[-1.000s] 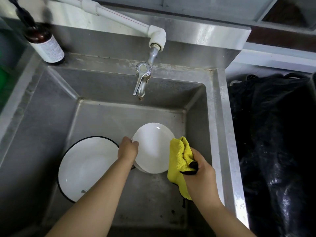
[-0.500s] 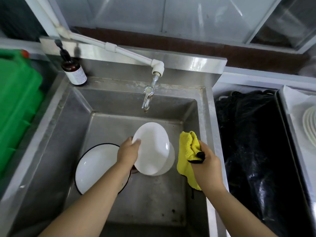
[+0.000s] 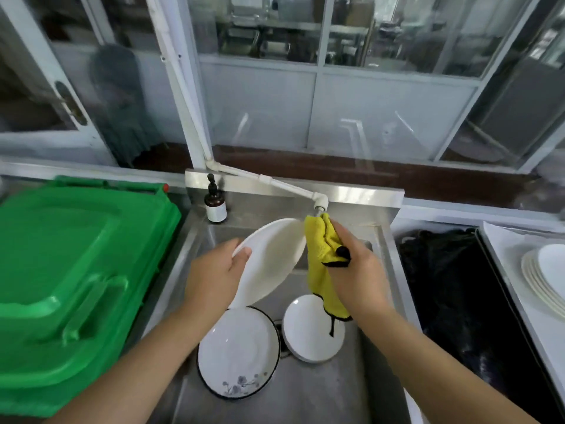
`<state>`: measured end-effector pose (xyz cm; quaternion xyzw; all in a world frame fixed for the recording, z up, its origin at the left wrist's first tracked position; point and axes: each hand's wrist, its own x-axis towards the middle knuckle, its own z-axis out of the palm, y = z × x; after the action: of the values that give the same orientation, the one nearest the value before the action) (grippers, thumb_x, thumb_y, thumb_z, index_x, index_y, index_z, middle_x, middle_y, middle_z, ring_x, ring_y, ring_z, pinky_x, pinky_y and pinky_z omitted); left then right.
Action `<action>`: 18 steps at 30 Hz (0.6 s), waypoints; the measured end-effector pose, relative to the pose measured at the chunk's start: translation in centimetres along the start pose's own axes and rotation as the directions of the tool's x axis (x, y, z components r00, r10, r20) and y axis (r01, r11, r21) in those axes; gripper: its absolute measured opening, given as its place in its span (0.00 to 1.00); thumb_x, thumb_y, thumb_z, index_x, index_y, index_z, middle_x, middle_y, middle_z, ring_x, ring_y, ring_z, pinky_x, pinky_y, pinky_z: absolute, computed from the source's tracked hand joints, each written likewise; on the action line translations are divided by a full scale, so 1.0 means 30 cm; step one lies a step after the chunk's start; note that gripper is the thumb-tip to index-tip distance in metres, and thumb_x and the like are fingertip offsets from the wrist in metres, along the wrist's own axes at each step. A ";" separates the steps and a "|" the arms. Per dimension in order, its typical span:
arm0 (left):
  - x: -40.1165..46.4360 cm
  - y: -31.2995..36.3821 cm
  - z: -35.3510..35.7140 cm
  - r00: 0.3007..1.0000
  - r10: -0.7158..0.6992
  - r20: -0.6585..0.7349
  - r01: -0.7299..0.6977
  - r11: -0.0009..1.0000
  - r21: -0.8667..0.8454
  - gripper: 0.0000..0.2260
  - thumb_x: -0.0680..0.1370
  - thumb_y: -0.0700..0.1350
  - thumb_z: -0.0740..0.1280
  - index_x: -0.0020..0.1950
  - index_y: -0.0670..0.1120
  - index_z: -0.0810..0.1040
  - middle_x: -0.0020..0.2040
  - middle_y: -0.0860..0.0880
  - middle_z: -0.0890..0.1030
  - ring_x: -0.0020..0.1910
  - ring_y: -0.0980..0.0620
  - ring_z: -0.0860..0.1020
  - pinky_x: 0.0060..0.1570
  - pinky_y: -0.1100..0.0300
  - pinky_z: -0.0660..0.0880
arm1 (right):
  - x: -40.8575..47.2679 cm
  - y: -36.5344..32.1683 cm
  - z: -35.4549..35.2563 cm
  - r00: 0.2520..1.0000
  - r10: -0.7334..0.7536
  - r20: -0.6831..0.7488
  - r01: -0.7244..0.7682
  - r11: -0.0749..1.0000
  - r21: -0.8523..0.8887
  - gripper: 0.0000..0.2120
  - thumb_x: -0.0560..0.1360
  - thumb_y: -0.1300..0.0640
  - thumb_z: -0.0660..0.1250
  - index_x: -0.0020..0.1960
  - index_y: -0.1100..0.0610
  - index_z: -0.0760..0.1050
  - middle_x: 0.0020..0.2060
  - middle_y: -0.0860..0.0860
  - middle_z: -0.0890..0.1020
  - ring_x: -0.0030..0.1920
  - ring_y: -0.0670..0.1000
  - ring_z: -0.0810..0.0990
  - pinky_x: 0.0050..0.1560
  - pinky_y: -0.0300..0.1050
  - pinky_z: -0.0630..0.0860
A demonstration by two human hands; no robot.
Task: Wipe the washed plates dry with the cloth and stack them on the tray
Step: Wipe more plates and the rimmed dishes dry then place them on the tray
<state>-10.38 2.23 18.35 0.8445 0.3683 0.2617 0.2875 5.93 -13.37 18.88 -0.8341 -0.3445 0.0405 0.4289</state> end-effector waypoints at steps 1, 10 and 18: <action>0.008 0.022 -0.046 0.999 0.009 -0.041 -0.011 0.999 -0.047 0.10 0.80 0.50 0.61 0.48 0.45 0.78 0.37 0.48 0.79 0.39 0.46 0.76 0.39 0.52 0.72 | 0.006 -0.065 0.009 0.996 -0.064 -0.066 0.065 0.998 0.007 0.32 0.72 0.63 0.66 0.69 0.37 0.67 0.52 0.37 0.79 0.47 0.39 0.78 0.42 0.29 0.72; 0.051 0.127 -0.325 0.977 -0.185 -0.104 0.081 0.777 -0.624 0.13 0.79 0.52 0.62 0.41 0.47 0.80 0.38 0.45 0.82 0.40 0.44 0.80 0.43 0.48 0.75 | 0.020 -0.484 0.159 0.829 -0.532 -0.175 0.494 0.842 -0.217 0.33 0.70 0.55 0.64 0.74 0.53 0.64 0.76 0.55 0.59 0.74 0.61 0.58 0.71 0.58 0.59; 0.128 0.111 -0.455 0.940 -0.340 -0.042 0.176 0.584 -0.792 0.17 0.80 0.56 0.60 0.43 0.46 0.81 0.39 0.49 0.84 0.40 0.49 0.82 0.42 0.56 0.77 | -0.050 -0.566 0.168 0.603 -0.792 0.098 0.753 0.525 -0.396 0.25 0.73 0.44 0.65 0.69 0.47 0.72 0.73 0.48 0.66 0.72 0.57 0.65 0.67 0.63 0.62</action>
<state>-15.46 7.33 31.01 0.5446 0.3632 0.4290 0.6225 -6.21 -4.12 27.98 -0.6637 -0.6579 -0.2642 0.2387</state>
